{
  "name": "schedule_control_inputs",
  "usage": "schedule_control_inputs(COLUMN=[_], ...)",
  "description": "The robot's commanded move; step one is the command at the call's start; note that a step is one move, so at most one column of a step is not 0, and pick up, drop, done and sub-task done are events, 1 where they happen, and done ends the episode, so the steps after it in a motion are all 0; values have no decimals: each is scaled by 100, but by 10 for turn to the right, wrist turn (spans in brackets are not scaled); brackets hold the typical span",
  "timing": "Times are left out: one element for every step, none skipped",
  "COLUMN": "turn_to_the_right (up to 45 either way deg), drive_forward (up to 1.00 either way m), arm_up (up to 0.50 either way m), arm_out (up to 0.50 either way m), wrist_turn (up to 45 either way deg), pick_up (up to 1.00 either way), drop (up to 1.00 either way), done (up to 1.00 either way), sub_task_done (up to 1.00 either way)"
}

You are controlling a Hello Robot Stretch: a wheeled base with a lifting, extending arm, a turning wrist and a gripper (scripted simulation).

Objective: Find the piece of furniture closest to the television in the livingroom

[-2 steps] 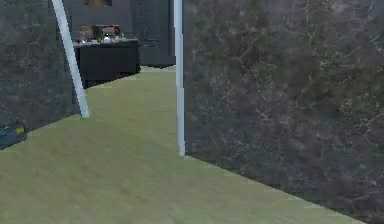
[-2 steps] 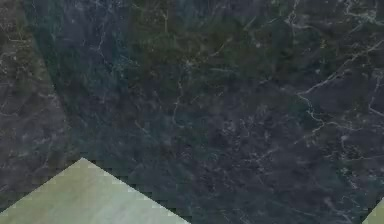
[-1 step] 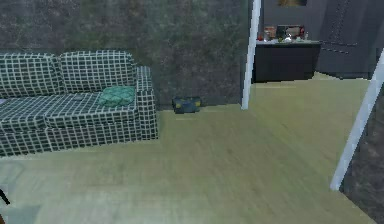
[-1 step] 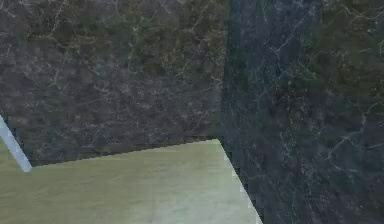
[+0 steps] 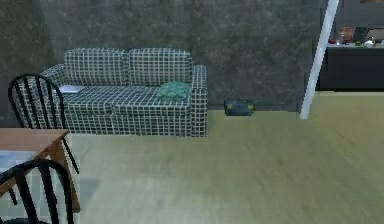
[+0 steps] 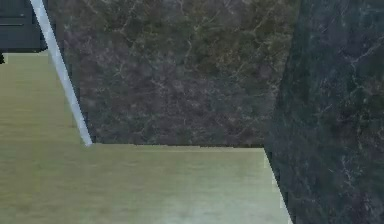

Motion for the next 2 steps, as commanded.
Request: schedule_control_inputs(turn_to_the_right=[0,-390], drive_forward=[95,0], arm_up=[0,0], arm_out=[0,0], wrist_turn=[0,0], pick_up=[0,0], drop=[0,0], done=[0,0], sub_task_done=[0,0])
